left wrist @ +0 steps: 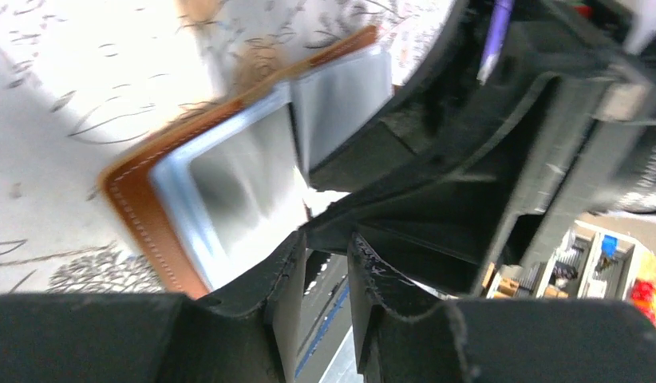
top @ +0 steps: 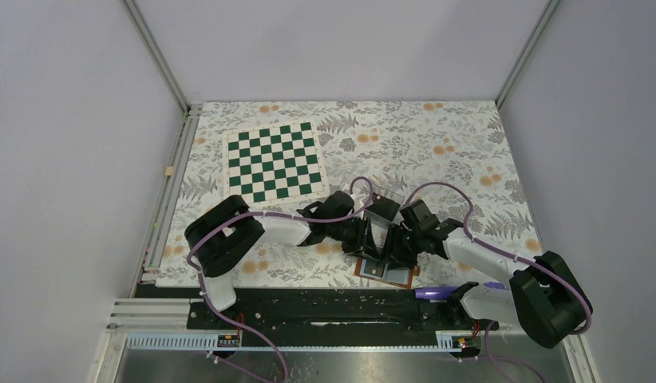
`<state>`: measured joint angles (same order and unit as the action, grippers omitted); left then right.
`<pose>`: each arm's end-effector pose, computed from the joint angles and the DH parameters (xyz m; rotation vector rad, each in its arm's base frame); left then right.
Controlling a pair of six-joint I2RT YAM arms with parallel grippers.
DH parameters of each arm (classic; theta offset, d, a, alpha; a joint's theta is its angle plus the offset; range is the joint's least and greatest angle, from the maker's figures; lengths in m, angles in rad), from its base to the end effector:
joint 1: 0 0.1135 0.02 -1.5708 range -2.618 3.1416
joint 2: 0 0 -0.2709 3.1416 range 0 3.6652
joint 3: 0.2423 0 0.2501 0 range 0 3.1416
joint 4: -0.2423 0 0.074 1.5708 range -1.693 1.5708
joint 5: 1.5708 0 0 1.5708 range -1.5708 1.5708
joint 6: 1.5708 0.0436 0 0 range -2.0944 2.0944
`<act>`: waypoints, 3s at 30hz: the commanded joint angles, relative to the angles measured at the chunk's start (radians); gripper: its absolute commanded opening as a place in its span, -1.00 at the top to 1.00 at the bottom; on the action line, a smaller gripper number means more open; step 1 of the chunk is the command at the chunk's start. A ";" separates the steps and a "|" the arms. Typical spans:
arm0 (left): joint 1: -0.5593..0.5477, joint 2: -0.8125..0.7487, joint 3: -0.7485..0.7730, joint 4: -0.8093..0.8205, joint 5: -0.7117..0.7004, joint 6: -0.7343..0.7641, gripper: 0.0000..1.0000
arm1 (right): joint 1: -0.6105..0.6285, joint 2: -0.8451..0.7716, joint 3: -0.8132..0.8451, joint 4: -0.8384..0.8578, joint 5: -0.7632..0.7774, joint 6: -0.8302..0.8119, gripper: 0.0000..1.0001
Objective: Put the credit cards into the card holder
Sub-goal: Turn over the card slot in the card holder.
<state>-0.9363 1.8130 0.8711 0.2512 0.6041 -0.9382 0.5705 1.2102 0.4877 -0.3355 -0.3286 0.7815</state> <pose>0.1941 -0.3054 0.1454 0.3896 2.6735 -1.5075 0.1631 0.1214 0.1510 0.1755 2.8245 0.8294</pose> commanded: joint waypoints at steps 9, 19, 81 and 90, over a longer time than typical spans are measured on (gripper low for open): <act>0.010 0.017 0.103 -0.300 -0.190 0.154 0.41 | 0.008 0.028 0.023 -0.024 0.020 -0.028 0.39; 0.009 0.020 0.137 -0.445 -0.314 0.191 0.32 | 0.008 0.088 0.031 -0.019 0.012 -0.033 1.00; -0.043 -0.018 0.420 -0.842 -0.447 0.191 0.63 | 0.007 -0.055 0.137 -0.134 0.083 -0.091 0.20; -0.047 -0.014 0.437 -0.796 -0.375 0.171 0.50 | -0.011 -0.058 0.126 -0.157 0.104 -0.091 0.18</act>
<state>-0.9798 1.7985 1.2747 -0.6170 0.1459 -0.7490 0.5697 1.1542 0.5880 -0.4622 -0.2676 0.7033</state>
